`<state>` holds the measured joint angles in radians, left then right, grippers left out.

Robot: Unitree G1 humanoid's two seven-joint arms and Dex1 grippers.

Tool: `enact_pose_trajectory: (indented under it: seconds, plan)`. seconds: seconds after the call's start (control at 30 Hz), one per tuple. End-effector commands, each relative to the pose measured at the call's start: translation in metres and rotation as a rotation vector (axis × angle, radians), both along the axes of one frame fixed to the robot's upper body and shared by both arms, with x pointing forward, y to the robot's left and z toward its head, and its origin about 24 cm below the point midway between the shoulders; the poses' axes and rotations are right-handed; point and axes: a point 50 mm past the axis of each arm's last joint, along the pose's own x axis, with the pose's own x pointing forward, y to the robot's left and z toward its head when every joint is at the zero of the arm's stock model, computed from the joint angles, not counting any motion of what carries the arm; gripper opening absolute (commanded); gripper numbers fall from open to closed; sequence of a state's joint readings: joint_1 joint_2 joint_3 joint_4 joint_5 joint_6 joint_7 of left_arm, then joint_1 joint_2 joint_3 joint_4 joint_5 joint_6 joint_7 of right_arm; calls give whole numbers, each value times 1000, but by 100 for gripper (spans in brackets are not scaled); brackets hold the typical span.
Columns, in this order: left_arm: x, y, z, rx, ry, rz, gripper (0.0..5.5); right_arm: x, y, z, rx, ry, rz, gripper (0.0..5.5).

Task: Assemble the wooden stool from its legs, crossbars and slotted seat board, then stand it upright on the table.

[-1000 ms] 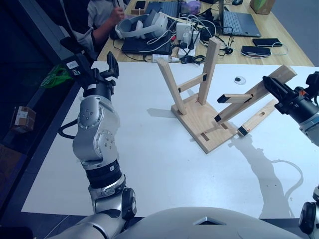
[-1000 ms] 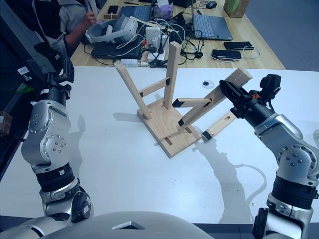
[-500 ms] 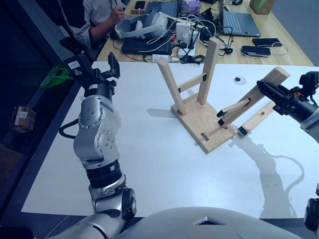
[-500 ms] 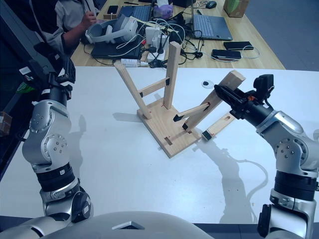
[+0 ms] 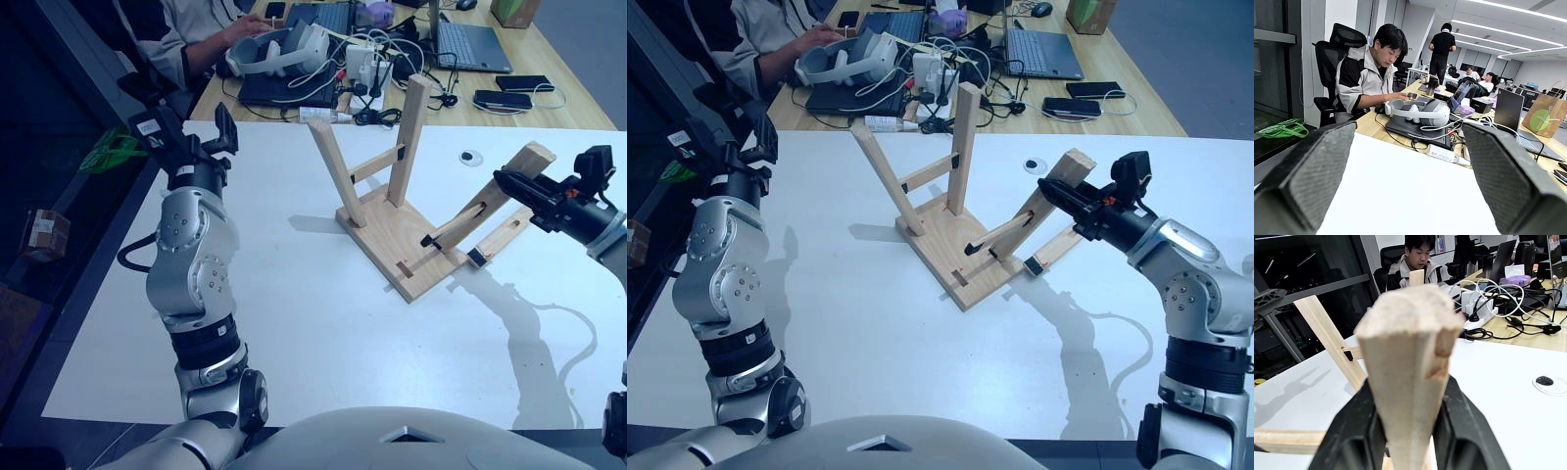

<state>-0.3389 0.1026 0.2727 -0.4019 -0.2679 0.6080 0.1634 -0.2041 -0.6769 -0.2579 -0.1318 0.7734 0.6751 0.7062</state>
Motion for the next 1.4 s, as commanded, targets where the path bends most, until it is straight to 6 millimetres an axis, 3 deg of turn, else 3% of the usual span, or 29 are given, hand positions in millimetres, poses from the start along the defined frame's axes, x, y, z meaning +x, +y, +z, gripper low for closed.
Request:
enact_pose_trajectory:
  seconds: [0.03,0.17,0.4,0.63,0.8,0.97,1.13,1.2,1.27,1.33,1.4]
  plan:
    - [3,-3,-1,7,18,-6,397,-5,22,-22,-23,70,65,100]
    - [3,-4,-3,9,24,-10,397,-12,29,-33,-24,89,54,100]
    - [4,-4,-3,13,29,-19,397,-3,14,-40,149,159,-141,100]
    - [6,-5,-1,22,28,-32,397,-6,32,-34,152,134,-82,100]
    - [6,-5,-2,24,31,-32,397,-4,46,-13,161,45,-35,195]
    - [4,-5,-3,23,34,-27,397,2,46,33,219,-98,-1,273]
    - [4,-3,-2,27,26,-19,397,23,31,125,378,-366,-61,273]
    - [5,-4,0,27,18,-16,397,29,29,148,461,-419,-112,273]
    - [6,-4,1,28,14,-16,397,32,35,146,461,-397,-108,273]
    - [6,-4,1,29,13,-14,397,33,42,124,423,-305,-92,273]
    - [6,-5,1,30,13,-16,397,29,51,85,322,-158,-61,273]
